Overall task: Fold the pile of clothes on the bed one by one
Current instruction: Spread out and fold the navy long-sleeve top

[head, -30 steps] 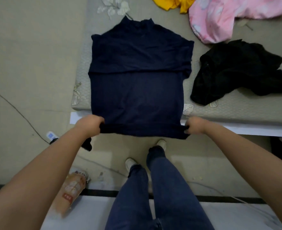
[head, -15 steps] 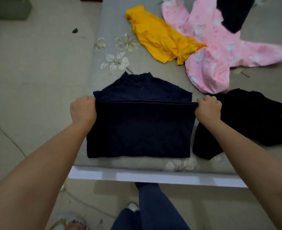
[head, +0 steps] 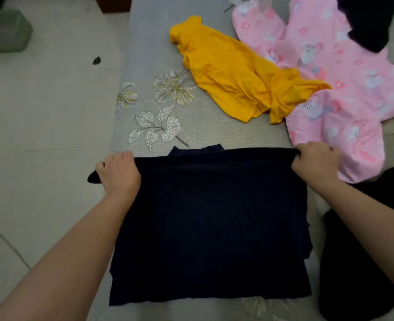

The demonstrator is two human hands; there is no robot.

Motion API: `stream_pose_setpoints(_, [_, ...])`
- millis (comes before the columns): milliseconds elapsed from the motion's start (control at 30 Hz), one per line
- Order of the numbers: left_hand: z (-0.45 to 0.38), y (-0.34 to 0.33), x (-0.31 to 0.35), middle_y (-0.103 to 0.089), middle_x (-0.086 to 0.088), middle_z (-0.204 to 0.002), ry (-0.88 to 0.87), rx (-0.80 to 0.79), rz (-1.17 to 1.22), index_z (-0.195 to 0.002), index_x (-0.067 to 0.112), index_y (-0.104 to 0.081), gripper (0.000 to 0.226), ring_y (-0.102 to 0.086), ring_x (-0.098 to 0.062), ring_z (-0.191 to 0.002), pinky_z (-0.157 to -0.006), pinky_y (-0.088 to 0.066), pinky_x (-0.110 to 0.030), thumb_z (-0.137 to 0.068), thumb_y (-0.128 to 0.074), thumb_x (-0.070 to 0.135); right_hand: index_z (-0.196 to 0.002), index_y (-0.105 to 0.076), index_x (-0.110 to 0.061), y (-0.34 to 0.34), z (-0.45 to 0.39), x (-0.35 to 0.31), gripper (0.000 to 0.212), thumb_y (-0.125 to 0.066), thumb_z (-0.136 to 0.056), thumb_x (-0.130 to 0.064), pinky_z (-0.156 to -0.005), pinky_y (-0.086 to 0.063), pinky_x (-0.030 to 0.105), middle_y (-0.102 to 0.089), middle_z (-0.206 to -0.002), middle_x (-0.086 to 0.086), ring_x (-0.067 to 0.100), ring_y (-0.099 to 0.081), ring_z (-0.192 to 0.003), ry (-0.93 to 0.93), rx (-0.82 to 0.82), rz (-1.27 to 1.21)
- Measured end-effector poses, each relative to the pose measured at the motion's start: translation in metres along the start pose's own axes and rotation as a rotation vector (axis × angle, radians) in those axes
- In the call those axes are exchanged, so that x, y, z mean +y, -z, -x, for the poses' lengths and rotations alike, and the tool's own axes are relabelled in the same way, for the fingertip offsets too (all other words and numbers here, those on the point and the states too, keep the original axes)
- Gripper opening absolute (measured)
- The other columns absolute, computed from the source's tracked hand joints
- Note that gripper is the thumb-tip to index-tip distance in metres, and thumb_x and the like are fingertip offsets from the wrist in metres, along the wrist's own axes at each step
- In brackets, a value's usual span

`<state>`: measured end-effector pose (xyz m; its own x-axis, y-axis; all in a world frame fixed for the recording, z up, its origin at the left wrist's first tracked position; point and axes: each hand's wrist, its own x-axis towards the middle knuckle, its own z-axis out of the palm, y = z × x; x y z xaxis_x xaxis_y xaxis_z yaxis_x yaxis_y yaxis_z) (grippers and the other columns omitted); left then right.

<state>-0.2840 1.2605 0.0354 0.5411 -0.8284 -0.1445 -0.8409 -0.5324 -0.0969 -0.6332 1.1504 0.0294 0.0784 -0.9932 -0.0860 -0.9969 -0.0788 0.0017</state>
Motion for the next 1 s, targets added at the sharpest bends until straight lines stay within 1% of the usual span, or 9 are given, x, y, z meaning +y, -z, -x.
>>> stream_pose_setpoints(67, [-0.018,-0.016,0.007,-0.055,-0.023,-0.11,0.021,0.015,0.008,-0.108,-0.002,-0.052,0.03,-0.045,-0.034,-0.107,-0.094,-0.025,-0.04,-0.08,-0.042,-0.005,-0.094,-0.066,0.003,-0.018,-0.014,-0.003,0.02,-0.051,-0.081,-0.003,-0.095,-0.028,0.045,-0.061,-0.093,0.025,0.039,-0.05,-0.096,-0.014,-0.02,0.036])
stream_pose_setpoints(133, [-0.025,-0.037,0.014,-0.049,-0.026,-0.118,0.02,0.014,0.034,-0.117,-0.003,-0.047,0.039,-0.039,-0.036,-0.116,-0.105,-0.016,-0.048,-0.078,-0.043,-0.006,-0.108,-0.061,0.002,-0.037,-0.019,-0.009,0.027,-0.047,-0.085,-0.003,-0.105,-0.017,0.05,-0.054,-0.11,0.028,0.039,-0.043,-0.11,-0.034,-0.059,0.018])
stream_pose_setpoints(200, [-0.013,-0.055,0.021,-0.04,-0.025,-0.131,-0.011,-0.033,0.082,-0.126,-0.002,-0.041,0.046,-0.029,-0.036,-0.128,-0.11,-0.009,-0.054,-0.079,-0.043,-0.005,-0.124,-0.051,-0.001,-0.053,-0.009,-0.02,0.036,-0.041,-0.09,-0.006,-0.108,-0.009,0.052,-0.042,-0.129,0.029,0.037,-0.032,-0.125,-0.023,-0.121,-0.026])
stream_pose_setpoints(300, [0.027,-0.078,0.031,-0.026,-0.016,-0.148,-0.158,-0.068,0.266,-0.136,0.004,-0.037,0.047,-0.01,-0.029,-0.141,-0.112,0.002,-0.05,-0.089,-0.041,0.004,-0.137,-0.04,-0.009,-0.07,0.03,-0.04,0.043,-0.039,-0.095,-0.017,-0.109,-0.004,0.054,-0.024,-0.148,0.02,0.034,-0.014,-0.139,0.089,-0.159,-0.093])
stream_pose_setpoints(400, [0.082,-0.088,0.027,-0.031,-0.019,-0.146,-0.322,-0.075,0.367,-0.132,0.001,-0.043,0.044,-0.015,-0.033,-0.139,-0.11,0.0,-0.052,-0.09,-0.046,0.011,-0.129,-0.05,-0.006,-0.072,0.091,-0.057,0.043,-0.046,-0.09,-0.024,-0.103,-0.011,0.066,-0.032,-0.144,0.026,0.044,-0.025,-0.134,0.261,-0.059,-0.202])
stream_pose_setpoints(500, [0.125,-0.098,0.003,-0.036,-0.026,-0.141,-0.387,-0.117,0.283,-0.13,-0.002,-0.046,0.049,-0.02,-0.038,-0.133,-0.102,-0.007,-0.061,-0.088,-0.044,0.022,-0.125,-0.054,-0.005,-0.076,0.14,-0.057,0.047,-0.04,-0.088,-0.029,-0.097,-0.017,0.068,-0.039,-0.138,0.028,0.047,-0.033,-0.128,0.347,-0.046,-0.192])
stream_pose_setpoints(667, [0.151,-0.112,-0.039,-0.037,-0.025,-0.14,-0.286,-0.222,0.145,-0.13,0.009,-0.05,0.054,-0.025,-0.053,-0.129,-0.096,-0.009,-0.073,-0.087,-0.033,0.037,-0.132,-0.048,-0.01,-0.09,0.157,-0.011,0.047,-0.035,-0.091,-0.029,-0.101,-0.013,0.068,-0.034,-0.143,0.022,0.044,-0.028,-0.132,0.219,-0.203,-0.099])
stream_pose_setpoints(800, [0.149,-0.121,-0.044,-0.023,-0.015,-0.15,-0.256,-0.271,0.126,-0.138,0.019,-0.039,0.056,-0.009,-0.046,-0.137,-0.102,0.001,-0.067,-0.089,-0.028,0.044,-0.136,-0.042,-0.012,-0.094,0.139,0.007,0.048,-0.03,-0.094,-0.03,-0.104,-0.01,0.065,-0.026,-0.148,0.02,0.038,-0.022,-0.137,0.162,-0.262,-0.117])
stream_pose_setpoints(1000, [0.149,-0.114,-0.044,0.002,-0.007,-0.155,-0.255,-0.358,0.064,-0.146,0.028,-0.015,0.054,0.01,-0.034,-0.14,-0.106,0.009,-0.06,-0.096,-0.034,0.038,-0.142,-0.032,-0.017,-0.089,0.141,0.006,0.049,-0.035,-0.094,-0.029,-0.108,-0.003,0.06,-0.012,-0.153,0.015,0.034,-0.008,-0.141,0.095,-0.289,-0.17])
